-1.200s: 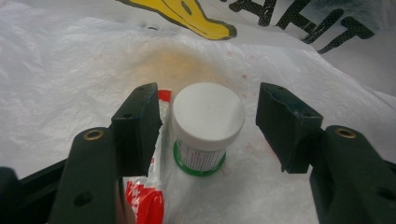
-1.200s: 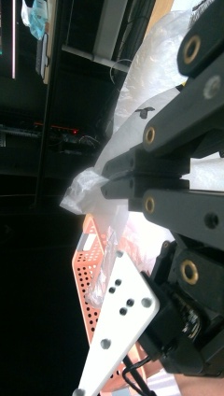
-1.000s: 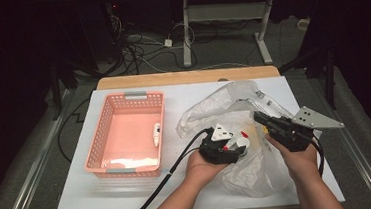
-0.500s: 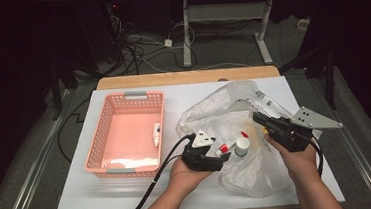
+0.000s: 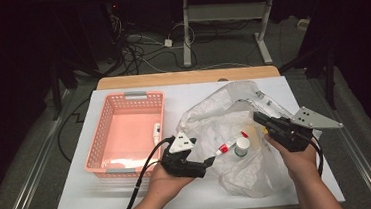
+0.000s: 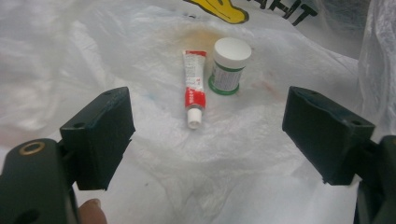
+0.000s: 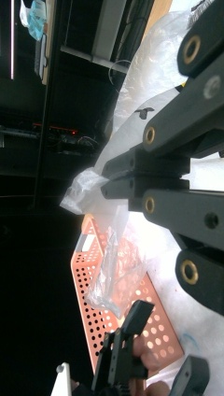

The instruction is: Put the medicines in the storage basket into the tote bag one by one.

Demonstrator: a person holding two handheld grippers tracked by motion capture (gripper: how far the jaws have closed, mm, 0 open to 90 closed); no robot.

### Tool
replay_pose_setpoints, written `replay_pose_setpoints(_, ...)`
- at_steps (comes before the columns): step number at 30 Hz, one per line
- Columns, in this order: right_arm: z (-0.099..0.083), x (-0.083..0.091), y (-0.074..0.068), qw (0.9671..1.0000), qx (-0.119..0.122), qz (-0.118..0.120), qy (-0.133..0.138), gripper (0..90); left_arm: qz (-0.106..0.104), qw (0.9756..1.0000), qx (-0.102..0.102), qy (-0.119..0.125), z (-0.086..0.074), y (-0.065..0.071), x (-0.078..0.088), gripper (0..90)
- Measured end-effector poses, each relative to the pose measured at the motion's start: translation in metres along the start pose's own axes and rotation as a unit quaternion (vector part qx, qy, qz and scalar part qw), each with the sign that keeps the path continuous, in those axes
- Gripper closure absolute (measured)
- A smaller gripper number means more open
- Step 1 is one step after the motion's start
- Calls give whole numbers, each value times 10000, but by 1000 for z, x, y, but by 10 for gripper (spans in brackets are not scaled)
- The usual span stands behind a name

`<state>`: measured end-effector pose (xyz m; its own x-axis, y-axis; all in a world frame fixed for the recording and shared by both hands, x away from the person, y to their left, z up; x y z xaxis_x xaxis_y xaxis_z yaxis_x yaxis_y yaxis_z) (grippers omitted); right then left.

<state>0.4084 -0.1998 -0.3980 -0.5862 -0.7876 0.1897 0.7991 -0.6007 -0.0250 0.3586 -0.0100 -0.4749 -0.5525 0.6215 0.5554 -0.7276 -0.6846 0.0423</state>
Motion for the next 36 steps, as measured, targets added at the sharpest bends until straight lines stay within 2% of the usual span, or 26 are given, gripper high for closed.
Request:
replay_pose_setpoints(4, 0, 0, -1, 10000, -41, 2, -5, 900, 96, 9999, 4, -31, -6, -7, 7, 136)
replay_pose_setpoints(6, -1, 0, -1, 10000, -26, -1, -16, 900, 139, 9999, 17, -68, -8, -10, 8, 72)
replay_pose_setpoints(10, 0, 0, -1, 10000, -34, -4, -11, 900, 176, 9997, 182, -73, -11, -17, 12, 2)
replay_pose_setpoints(16, 0, 0, -1, 10000, -21, 1, 2, 900, 361, 9990, 242, -38, -12, -26, 18, 0)
replay_pose_setpoints(22, 1, 1, -1, 10000, -5, 11, 18, 900, 588, 9978, 299, -14, -13, -42, 29, 0)
replay_pose_setpoints(24, 1, 2, -1, 10000, -30, 4, 17, 900, 619, 9973, 393, 7, -13, -48, 34, 0)
replay_pose_setpoints(29, 2, 2, 0, 10000, -30, -4, 54, 900, 808, 9957, 459, 35, -15, -64, 46, 0)
replay_pose_setpoints(36, 3, 2, -1, 10000, -25, 2, 62, 900, 1128, 9918, 596, 59, -18, -88, 58, 0)
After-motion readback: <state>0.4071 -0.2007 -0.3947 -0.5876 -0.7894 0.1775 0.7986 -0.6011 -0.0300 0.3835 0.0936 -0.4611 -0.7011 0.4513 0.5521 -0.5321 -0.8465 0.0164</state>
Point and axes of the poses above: each handheld gripper's, and its own axes: x roughly backward along the jaws, z roughly out of its top, y roughly to its right, the point moved 10 cm from there along -x, roughly forward along the jaws, and after that the axes turned 10 degrees about z, right-handed, at the moved point
